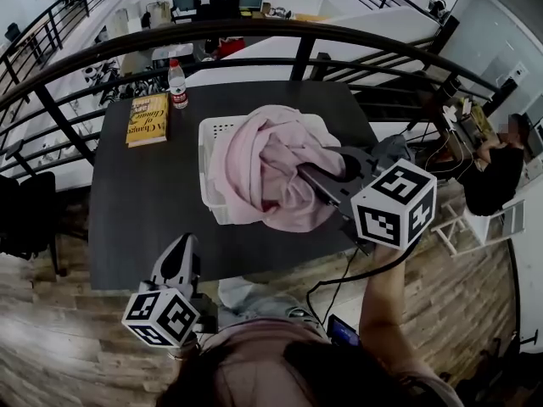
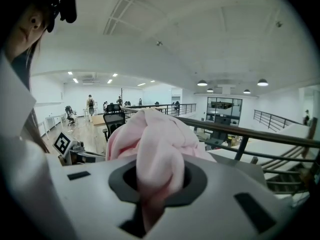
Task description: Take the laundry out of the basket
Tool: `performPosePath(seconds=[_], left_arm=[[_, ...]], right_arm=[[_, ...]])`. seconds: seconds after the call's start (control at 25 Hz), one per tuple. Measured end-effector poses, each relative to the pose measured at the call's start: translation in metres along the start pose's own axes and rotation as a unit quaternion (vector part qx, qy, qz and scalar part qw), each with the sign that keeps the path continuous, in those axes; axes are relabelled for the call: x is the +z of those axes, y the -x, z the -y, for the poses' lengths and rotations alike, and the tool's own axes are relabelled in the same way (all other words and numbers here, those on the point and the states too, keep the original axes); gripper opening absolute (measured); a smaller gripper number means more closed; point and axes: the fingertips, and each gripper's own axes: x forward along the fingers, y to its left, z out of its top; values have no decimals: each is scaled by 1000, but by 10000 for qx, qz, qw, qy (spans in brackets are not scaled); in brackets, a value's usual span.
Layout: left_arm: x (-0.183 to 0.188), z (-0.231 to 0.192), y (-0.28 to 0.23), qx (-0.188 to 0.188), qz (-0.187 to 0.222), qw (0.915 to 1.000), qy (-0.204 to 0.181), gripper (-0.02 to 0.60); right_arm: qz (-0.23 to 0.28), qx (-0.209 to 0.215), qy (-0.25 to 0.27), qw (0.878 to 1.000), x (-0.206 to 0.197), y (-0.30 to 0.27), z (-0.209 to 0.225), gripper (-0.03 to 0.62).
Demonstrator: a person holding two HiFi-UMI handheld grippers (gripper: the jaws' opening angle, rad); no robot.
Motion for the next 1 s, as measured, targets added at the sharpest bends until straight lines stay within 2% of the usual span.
performPosePath(seconds=[0.4, 1.0], left_arm=[[-25, 26, 14, -154, -75, 9998, -44, -3], [-44, 63, 7, -553, -396, 9975, -195, -3]], right_arm=[[167, -9, 134, 9998, -10, 40, -25, 58], [378, -215, 159, 9989, -18, 93, -41, 58]])
